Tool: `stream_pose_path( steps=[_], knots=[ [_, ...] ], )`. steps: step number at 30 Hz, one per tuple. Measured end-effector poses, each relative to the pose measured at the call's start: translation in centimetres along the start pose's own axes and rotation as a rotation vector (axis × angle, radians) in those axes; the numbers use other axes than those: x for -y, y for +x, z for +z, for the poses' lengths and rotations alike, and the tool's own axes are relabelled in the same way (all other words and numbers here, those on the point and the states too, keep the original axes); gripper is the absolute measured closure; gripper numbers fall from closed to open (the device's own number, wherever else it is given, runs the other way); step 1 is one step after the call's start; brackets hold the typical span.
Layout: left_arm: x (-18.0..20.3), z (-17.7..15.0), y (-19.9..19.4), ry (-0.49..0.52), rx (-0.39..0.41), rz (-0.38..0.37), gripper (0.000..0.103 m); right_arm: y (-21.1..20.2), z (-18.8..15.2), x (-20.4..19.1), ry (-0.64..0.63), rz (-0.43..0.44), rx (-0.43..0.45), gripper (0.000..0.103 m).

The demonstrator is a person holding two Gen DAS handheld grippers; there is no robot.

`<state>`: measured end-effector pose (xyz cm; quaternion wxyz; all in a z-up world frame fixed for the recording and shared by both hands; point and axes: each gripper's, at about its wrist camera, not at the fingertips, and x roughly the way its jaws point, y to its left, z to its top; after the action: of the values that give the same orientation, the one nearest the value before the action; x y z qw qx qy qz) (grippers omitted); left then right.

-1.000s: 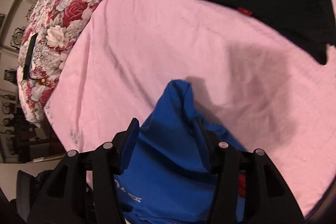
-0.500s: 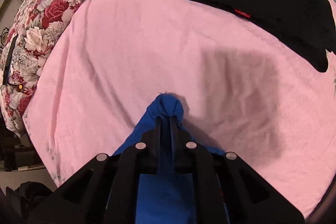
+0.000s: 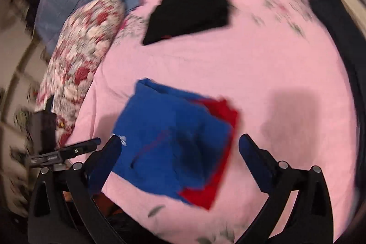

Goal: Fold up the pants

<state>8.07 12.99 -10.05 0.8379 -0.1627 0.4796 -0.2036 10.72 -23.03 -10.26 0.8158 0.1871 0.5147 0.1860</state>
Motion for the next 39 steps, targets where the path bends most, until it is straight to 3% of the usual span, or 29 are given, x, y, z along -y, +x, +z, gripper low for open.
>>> stream_pose_path(
  steps=[3,6,15,17,22,24,25,26,28,31,36,39],
  knots=[
    [-2.5,0.0,3.2,-0.136,-0.103,-0.076,0.017,1.1,-2.8,5.5,0.243,0.118,-0.049,0.001],
    [-3.9,-0.1,5.9,-0.212,-0.175,-0.138,0.017,2.7,-4.2,7.2,0.345,0.194,-0.120,0.001],
    [-2.4,0.7,9.3,-0.219,-0.251,-0.252,0.017,7.1,-2.3,4.6,0.307,0.301,-0.207,0.001],
    [-1.9,0.9,9.7,-0.204,-0.258,-0.254,0.017,8.0,-1.7,3.6,0.253,0.305,-0.208,0.001],
    [-1.1,2.0,11.3,-0.188,-0.287,-0.295,0.013,8.8,-1.2,3.8,0.267,0.321,-0.184,0.003],
    [-0.6,2.3,11.9,-0.179,-0.291,-0.298,0.012,8.3,-1.7,3.4,0.236,0.241,-0.163,0.024],
    [-0.3,2.4,12.1,-0.171,-0.292,-0.292,0.013,8.0,-2.0,3.4,0.223,0.181,-0.148,0.045],
    [-0.1,2.3,11.9,-0.165,-0.289,-0.285,0.014,7.7,-2.4,3.4,0.220,0.159,-0.133,0.052],
    [0.4,1.9,11.5,-0.123,-0.277,-0.238,0.048,6.9,-2.8,2.6,0.178,0.109,-0.104,0.056],
    [0.5,1.7,10.6,-0.108,-0.245,-0.207,0.071,5.6,-2.8,0.0,0.063,0.013,-0.057,0.059],
    [2.8,1.8,8.7,-0.024,-0.165,-0.123,0.075,3.7,-0.4,-1.8,-0.032,0.006,-0.025,0.060],
    [3.9,3.0,7.2,0.011,-0.117,-0.115,0.076,3.3,5.0,-3.3,-0.093,0.027,0.002,0.060]
  ],
)
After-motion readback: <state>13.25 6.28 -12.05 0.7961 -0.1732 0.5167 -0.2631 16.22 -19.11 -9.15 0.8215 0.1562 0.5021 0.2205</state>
